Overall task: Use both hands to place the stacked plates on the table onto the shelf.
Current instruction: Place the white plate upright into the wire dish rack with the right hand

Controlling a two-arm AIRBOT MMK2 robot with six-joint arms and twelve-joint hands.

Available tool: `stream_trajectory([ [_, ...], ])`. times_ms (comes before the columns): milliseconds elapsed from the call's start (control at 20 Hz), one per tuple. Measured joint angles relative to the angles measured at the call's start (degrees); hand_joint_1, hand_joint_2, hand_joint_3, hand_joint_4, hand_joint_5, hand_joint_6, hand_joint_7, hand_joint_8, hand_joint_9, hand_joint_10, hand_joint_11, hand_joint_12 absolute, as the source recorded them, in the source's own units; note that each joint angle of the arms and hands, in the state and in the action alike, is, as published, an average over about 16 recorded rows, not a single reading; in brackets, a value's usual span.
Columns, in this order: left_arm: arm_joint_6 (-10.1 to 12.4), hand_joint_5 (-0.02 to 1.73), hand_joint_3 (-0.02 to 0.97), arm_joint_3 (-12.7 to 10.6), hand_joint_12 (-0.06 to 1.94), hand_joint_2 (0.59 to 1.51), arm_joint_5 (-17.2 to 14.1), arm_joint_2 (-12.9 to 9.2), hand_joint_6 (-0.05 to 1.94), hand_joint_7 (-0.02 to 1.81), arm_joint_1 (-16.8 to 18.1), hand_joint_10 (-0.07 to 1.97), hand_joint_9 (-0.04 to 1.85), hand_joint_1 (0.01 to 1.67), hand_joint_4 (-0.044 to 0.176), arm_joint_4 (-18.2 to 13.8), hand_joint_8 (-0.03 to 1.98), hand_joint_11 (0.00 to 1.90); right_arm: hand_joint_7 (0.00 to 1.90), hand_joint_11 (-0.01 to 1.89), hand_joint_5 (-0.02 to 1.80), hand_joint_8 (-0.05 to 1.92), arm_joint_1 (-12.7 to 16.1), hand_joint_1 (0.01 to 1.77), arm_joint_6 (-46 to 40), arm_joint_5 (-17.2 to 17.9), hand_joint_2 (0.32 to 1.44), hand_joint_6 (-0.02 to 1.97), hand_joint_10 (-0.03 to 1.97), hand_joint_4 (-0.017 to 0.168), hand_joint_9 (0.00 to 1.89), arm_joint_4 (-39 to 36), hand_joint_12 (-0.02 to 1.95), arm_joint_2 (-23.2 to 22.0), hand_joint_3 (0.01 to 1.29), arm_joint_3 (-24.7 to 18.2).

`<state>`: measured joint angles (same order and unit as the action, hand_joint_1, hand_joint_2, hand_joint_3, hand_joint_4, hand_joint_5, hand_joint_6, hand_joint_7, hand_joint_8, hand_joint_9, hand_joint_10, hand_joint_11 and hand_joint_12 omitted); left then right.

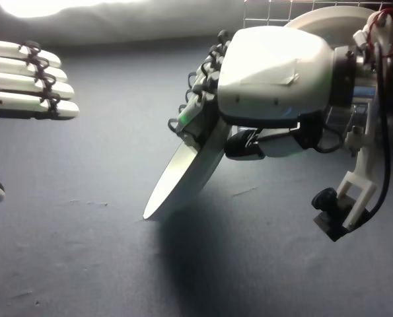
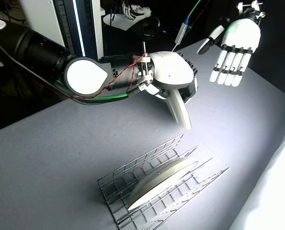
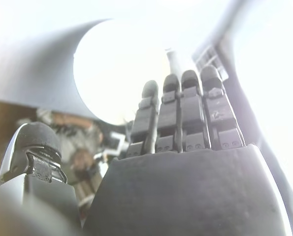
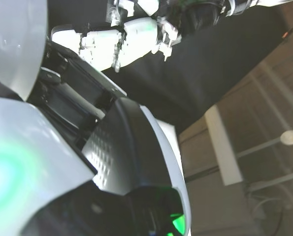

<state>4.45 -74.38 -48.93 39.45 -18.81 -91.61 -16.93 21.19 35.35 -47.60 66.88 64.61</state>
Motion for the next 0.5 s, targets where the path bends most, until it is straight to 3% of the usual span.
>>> stream_trajectory([
  [500,0.28,0.12,0.017,-1.35,0.18,1.099,2.29,-0.05,0.01,0.10,1.53,0.01,0.08,0.02,0.007,-5.46,0.00,0.02,1.06,0.89,0.87,0.82,1.93,1.38,-1.88,-3.25,1.01,1.04,1.06,-0.004,0.98,14.55,1.00,-2.42,0.01,-2.76],
])
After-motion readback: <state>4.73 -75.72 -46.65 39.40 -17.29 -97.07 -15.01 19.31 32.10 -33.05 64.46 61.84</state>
